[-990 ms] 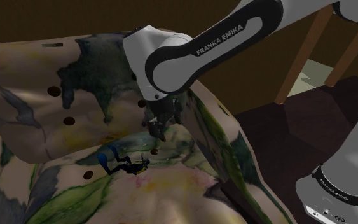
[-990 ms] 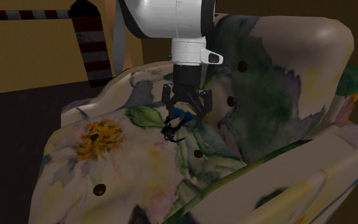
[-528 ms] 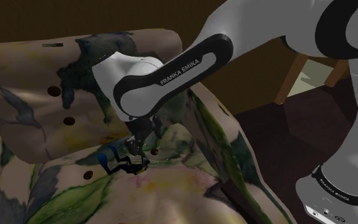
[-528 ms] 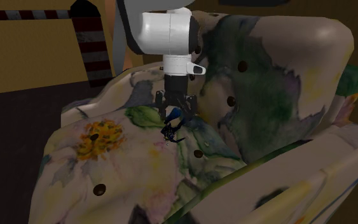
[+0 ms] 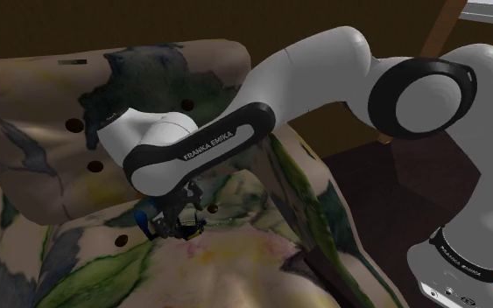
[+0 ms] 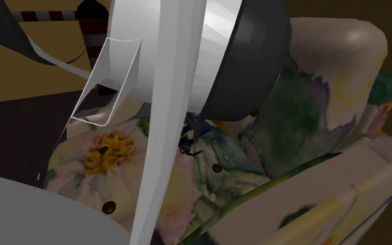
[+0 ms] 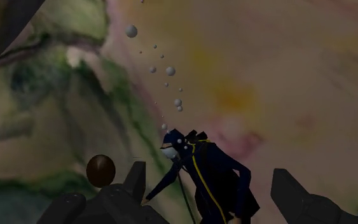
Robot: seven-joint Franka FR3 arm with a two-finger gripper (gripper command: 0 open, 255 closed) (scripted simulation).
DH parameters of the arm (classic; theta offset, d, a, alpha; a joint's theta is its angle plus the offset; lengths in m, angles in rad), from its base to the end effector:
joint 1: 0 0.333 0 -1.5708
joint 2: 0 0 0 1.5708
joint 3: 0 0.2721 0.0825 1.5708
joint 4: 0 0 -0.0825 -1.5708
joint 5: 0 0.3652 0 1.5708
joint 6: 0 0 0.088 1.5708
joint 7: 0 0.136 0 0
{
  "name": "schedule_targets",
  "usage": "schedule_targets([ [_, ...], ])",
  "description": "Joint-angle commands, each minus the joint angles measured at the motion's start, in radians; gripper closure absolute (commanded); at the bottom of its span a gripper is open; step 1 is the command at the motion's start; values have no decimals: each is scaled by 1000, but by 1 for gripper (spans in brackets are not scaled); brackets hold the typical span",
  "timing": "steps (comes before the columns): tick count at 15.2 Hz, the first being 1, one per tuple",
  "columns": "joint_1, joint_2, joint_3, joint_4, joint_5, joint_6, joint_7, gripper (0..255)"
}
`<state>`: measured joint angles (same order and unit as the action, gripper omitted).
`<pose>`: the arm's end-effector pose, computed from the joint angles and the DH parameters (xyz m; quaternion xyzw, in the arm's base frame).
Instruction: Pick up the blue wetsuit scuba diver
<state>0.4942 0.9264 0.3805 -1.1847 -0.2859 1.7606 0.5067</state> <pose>0.4883 0.4544 0.1804 0.9725 0.1807 -0.1273 0.0729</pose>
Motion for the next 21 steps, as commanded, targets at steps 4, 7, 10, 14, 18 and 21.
schedule_targets([
  [4, 8, 44, -8, 9, -9, 34, 3, 0],
  [7, 10, 57, -10, 10, -11, 46, 3, 0],
  [10, 11, 59, -10, 14, -12, 44, 4, 255],
  [14, 12, 60, -10, 16, -11, 43, 3, 255],
  [18, 9, 49, -9, 10, -10, 38, 3, 255],
  [21, 6, 25, -4, 9, -5, 16, 2, 255],
])
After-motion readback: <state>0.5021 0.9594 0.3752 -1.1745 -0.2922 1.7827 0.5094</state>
